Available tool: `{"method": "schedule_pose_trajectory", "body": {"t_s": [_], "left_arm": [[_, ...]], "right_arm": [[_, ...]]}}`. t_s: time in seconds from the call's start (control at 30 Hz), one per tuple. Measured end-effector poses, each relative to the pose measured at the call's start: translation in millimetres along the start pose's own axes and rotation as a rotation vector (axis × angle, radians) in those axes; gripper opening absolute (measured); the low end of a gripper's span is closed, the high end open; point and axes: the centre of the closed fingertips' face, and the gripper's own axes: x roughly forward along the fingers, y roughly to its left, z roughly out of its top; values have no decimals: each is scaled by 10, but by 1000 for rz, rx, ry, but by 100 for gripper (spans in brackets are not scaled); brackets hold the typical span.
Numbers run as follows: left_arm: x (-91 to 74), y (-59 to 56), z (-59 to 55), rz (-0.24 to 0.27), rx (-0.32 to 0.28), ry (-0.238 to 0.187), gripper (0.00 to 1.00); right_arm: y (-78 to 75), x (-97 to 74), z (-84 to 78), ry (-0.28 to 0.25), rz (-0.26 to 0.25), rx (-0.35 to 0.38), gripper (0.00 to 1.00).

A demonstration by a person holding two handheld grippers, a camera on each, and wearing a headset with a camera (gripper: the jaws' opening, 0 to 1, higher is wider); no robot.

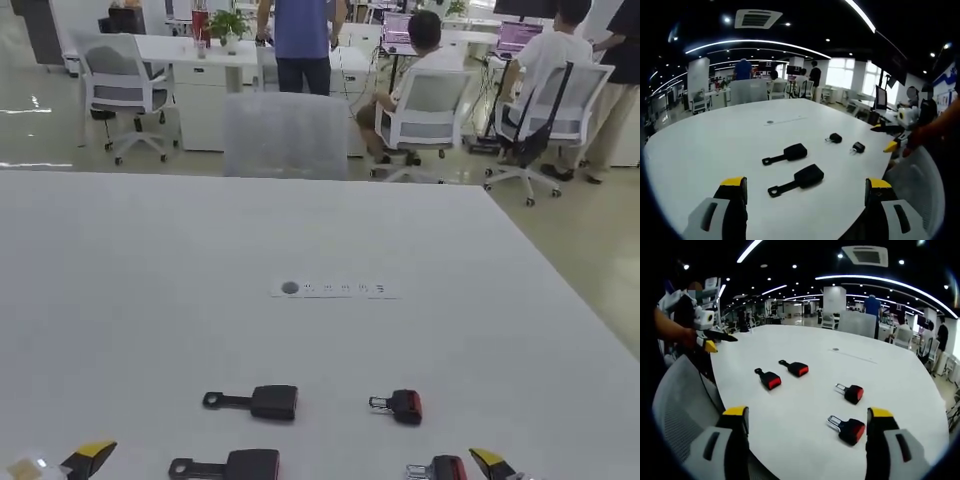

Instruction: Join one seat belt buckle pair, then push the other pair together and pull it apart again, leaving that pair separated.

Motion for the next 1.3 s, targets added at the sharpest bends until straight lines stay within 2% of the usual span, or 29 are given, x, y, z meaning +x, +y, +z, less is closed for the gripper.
{"method": "schedule_pose_trajectory", "body": {"t_s": [0.37, 0.57, 0.97, 1.3], "left_arm": [[55, -57, -4, -11, 10, 13, 100], [143, -79, 19, -27, 17, 17, 100], [295, -107, 46, -53, 45, 37, 99], [430, -28, 36, -58, 33, 51, 99]], "right_arm": [[-34, -49, -52, 10, -7, -1, 99], [-63, -74, -106, 23, -6, 3, 99], [-206, -50, -162, 45, -16, 7, 98], [-357, 43, -191, 68, -11, 9, 97]]}}
